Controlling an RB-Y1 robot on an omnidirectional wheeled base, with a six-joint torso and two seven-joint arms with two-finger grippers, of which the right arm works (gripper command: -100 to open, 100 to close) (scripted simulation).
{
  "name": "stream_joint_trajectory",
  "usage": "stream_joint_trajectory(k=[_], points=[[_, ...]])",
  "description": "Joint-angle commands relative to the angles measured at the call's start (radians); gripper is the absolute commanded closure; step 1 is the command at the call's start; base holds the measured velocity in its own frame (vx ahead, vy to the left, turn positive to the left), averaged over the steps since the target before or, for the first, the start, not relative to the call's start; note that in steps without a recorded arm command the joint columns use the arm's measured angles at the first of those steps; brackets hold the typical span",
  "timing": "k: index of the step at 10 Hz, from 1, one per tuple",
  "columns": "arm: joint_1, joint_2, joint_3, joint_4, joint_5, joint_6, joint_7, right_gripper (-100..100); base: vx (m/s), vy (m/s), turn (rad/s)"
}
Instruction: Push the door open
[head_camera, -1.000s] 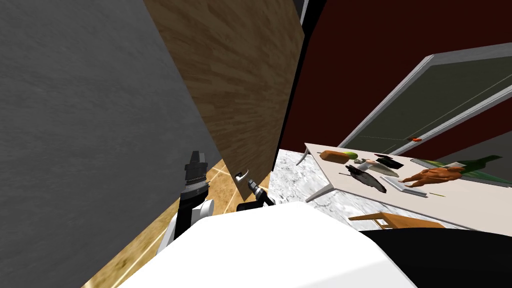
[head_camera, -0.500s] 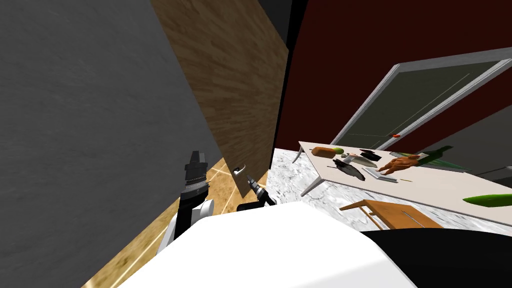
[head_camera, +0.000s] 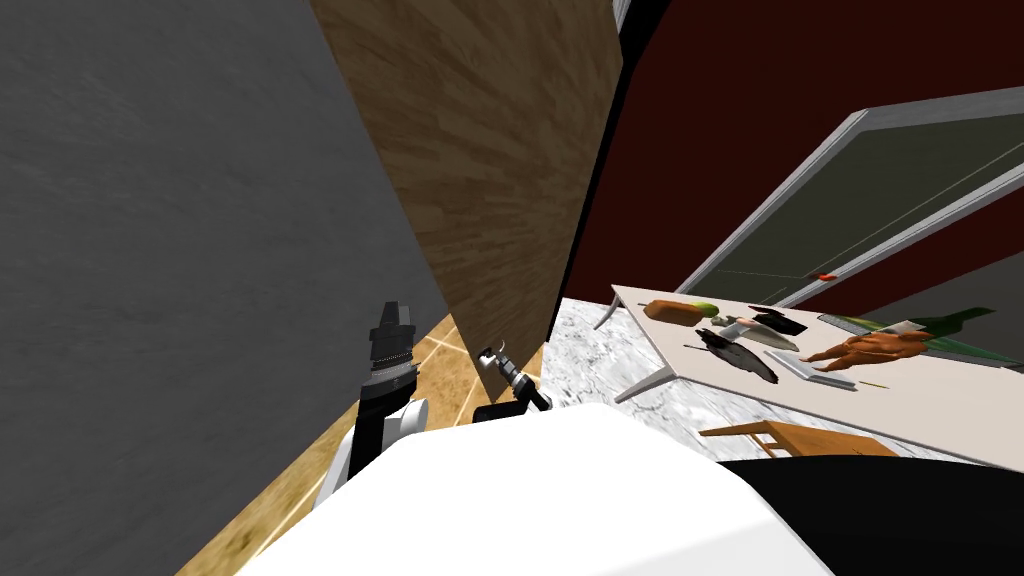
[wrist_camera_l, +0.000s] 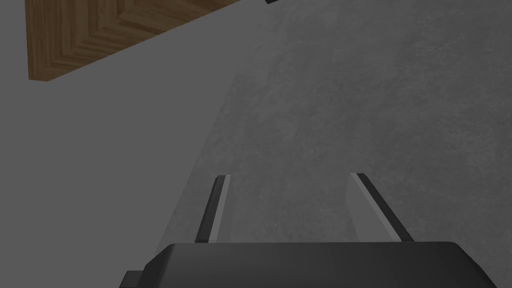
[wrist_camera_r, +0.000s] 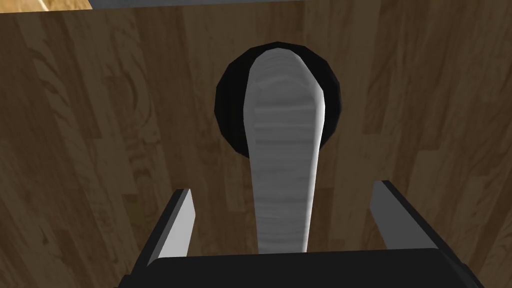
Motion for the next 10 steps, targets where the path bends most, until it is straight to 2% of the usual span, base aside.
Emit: stream_joint_trajectory(k=[1,2,7,10], points=[[0.000,0.000,0.000,0.000,0.000,0.000,0.000,-100,0.081,0.078,-0.004],[0.000,0.000,0.000,0.000,0.000,0.000,0.000,100,-0.006,-0.009,-0.001],[0.000,0.000,0.000,0.000,0.000,0.000,0.000,100,-0.018,-0.018,0.002],[-0.005,-0.013,-0.034,0.006,-0.009,-0.001,0.007,100,0.073,0.125,-0.038]])
